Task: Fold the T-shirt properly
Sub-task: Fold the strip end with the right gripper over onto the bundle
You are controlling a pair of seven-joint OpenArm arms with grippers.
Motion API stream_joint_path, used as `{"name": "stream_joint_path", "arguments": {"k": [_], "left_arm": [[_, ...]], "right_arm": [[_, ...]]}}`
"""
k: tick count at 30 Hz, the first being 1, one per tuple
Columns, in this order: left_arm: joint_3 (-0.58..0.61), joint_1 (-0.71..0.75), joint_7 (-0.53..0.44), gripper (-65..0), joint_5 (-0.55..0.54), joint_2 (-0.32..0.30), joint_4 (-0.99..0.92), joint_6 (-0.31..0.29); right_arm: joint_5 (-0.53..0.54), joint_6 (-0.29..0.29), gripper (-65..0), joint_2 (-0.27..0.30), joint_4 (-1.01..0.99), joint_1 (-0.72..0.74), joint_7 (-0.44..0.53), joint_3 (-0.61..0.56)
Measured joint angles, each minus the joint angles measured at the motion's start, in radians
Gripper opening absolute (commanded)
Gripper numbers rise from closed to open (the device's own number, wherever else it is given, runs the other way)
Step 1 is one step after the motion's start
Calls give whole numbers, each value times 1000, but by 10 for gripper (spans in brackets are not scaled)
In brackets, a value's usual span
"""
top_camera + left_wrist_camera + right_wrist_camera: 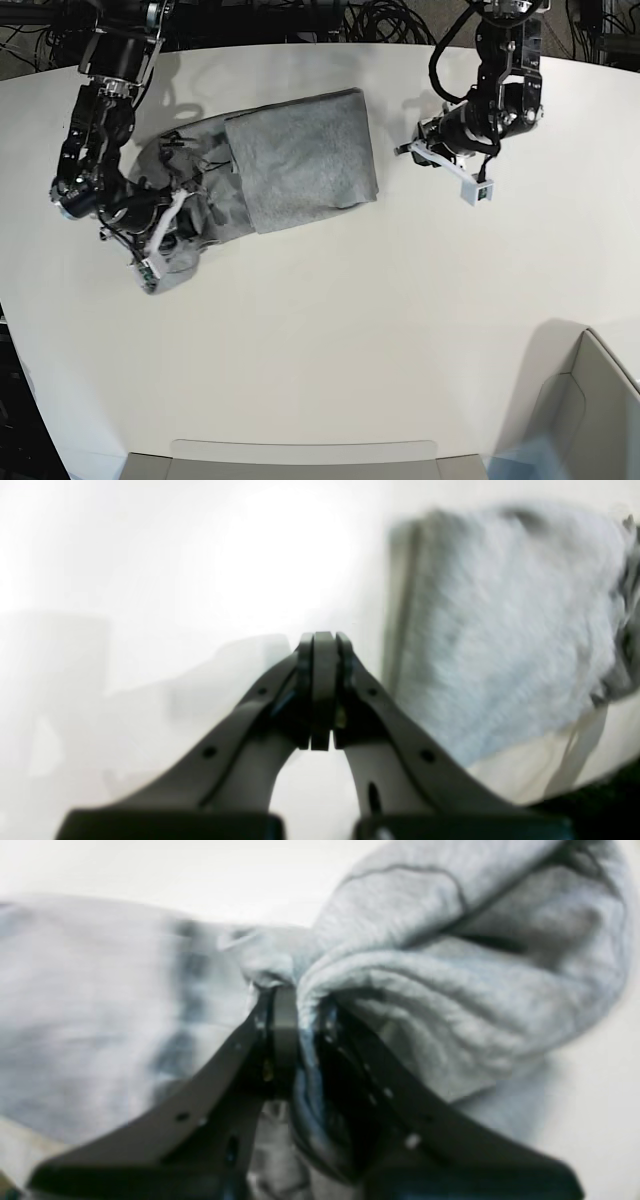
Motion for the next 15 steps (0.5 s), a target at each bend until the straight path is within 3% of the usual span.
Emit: {"name": "stream_joint_path", "arguments": {"k": [9,15], "left_arm": [[-124,13,73,-650,4,-3,-3,0],[-147,12,77,-650,1,-3,-3,-1]], "right_arm": [[-12,-144,-650,-14,146,-71,-2,-202],[-5,-297,-650,-15,197,-81,5,-388]]}}
